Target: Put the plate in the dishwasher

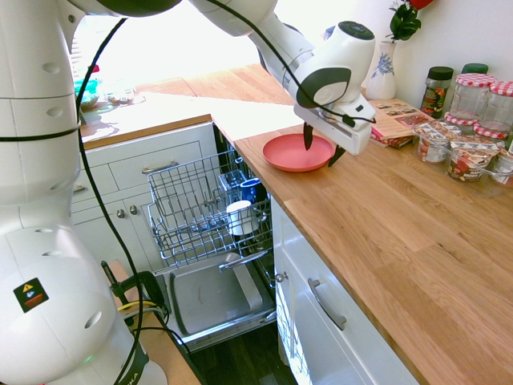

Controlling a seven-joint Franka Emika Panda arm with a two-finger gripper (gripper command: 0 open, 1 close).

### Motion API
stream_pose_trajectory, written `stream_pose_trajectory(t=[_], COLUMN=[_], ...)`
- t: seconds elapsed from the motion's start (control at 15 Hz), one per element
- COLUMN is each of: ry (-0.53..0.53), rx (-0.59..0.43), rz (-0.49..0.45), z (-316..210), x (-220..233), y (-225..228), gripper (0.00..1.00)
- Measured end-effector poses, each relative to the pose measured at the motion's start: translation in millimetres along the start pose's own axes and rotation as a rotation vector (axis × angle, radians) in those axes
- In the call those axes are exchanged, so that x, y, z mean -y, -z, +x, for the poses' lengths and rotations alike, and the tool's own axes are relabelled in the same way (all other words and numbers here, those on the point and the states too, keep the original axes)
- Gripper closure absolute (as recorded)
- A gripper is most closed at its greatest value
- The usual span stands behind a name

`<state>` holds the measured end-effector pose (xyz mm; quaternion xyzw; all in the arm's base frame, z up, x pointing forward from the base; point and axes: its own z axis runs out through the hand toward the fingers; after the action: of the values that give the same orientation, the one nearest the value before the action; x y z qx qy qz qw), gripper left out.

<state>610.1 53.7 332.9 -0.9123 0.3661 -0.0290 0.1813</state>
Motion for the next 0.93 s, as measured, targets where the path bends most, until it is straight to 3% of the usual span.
stream_pose_trajectory(t=[0.6,0.93], ry=[0.012,0.043], rx=[0.025,0.03], rz=[0.006,-0.061], z=[9.1,13.9], x=[-4.1,-1.4], y=[-4.6,4.2], gripper=[1.0,1.0])
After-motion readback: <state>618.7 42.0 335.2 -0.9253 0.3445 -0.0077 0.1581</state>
